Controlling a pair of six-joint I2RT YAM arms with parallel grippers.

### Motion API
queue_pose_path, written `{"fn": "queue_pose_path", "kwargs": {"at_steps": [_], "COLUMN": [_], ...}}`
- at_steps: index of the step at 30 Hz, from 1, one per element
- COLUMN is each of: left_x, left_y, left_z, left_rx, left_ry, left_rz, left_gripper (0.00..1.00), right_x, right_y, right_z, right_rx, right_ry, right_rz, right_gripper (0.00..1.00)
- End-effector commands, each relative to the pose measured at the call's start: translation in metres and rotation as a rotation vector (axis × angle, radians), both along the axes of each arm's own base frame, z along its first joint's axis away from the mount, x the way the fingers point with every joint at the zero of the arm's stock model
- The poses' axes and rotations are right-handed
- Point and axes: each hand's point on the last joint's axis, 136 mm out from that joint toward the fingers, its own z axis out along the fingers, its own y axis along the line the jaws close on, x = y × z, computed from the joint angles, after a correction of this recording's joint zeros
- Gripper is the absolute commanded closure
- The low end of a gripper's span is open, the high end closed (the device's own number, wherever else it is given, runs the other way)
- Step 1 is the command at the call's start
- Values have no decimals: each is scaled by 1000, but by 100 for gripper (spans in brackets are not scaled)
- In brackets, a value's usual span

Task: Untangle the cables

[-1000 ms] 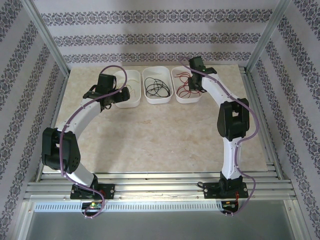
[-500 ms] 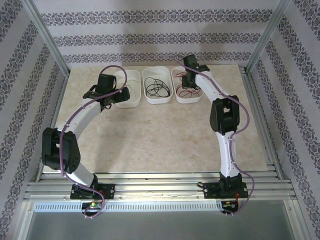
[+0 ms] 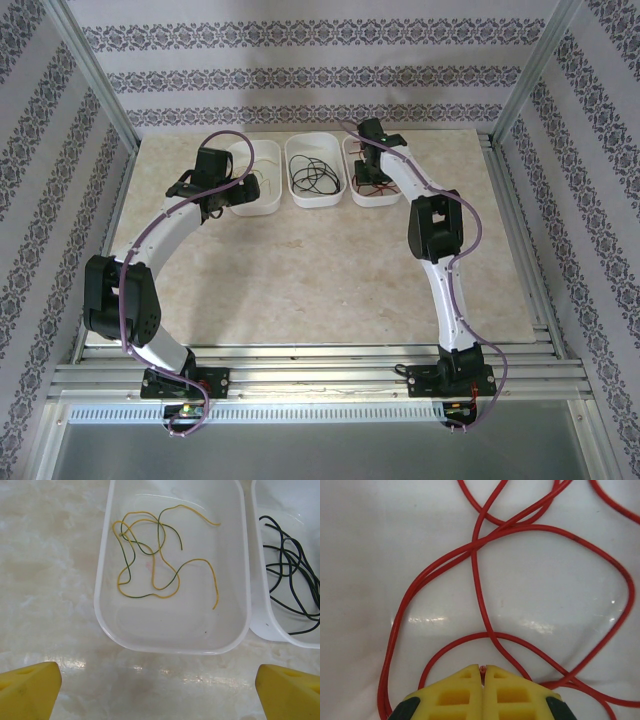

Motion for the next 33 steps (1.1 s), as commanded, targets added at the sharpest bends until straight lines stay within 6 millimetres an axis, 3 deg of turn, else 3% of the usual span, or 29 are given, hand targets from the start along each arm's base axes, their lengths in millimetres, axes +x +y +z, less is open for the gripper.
{"fn": "queue_pose_path", "kwargs": {"at_steps": [1,6,8,13,21,33], "left_x": [2,3,3,3,2,-6], "left_y": [1,2,2,1,2,9], "left_z": [3,4,2,3,11,21], "left_rx": [2,6,7,7,5,30], "left_ry": [-4,-4,0,-1,-23,-44], "left_rz": [12,13,13,11,14,25], "left_gripper": [0,0,0,0,0,0], "right_x": [-3,-4,-4,-2,-5,-17], "right_y": [1,3,4,1,-4,-8], "right_z": [-12,-20,-13,25,90,137], "right_rx": [38,45,45,37,15,-18], "right_ry": [53,87,75,13,-113,-199], "right_rz": [-16,-16,-14,-11,-9,-14], "right_gripper": [100,100,92,79,71,62]}}
